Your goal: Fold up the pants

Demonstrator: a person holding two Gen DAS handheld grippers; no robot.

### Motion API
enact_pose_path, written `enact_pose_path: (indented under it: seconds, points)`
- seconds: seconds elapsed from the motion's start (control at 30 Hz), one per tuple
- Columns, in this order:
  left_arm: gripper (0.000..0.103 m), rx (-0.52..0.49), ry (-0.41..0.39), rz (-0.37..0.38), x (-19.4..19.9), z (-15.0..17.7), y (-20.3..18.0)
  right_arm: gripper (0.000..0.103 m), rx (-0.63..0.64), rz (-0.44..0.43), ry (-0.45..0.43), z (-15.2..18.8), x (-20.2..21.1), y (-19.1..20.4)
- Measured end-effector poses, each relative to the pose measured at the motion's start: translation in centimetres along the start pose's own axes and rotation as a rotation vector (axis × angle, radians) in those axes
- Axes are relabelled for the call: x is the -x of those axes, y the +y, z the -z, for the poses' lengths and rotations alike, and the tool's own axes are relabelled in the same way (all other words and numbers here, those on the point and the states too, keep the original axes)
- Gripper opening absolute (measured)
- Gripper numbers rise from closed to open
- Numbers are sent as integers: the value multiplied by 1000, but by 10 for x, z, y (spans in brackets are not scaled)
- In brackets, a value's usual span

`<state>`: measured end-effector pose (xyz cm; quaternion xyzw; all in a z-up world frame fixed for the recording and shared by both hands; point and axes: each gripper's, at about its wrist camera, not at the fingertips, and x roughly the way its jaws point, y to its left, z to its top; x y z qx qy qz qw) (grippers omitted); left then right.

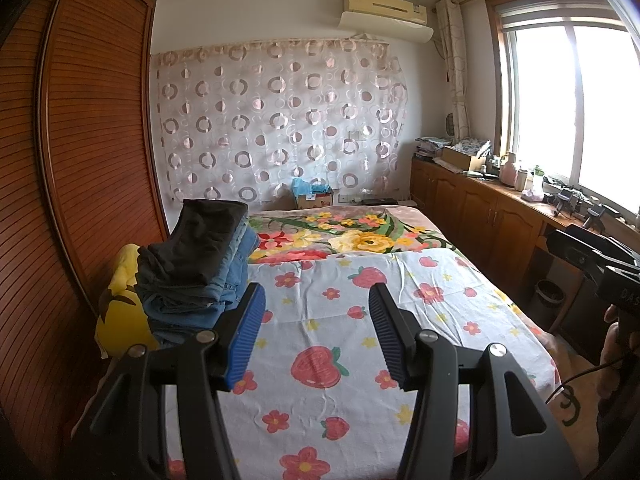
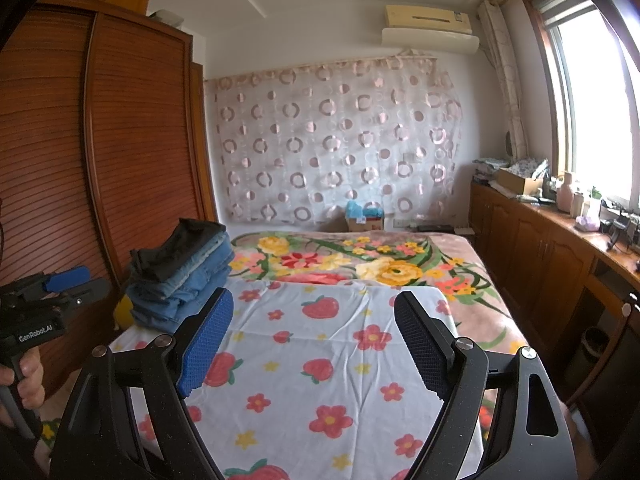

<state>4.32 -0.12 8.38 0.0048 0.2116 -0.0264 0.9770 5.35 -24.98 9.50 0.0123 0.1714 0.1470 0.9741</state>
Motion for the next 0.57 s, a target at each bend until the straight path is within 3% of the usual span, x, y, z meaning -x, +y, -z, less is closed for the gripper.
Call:
enact_pose_path:
  seconds: [0.57]
  points:
    - [54,0,-5,3,2,4,1,85,2,0,0,0,0,0]
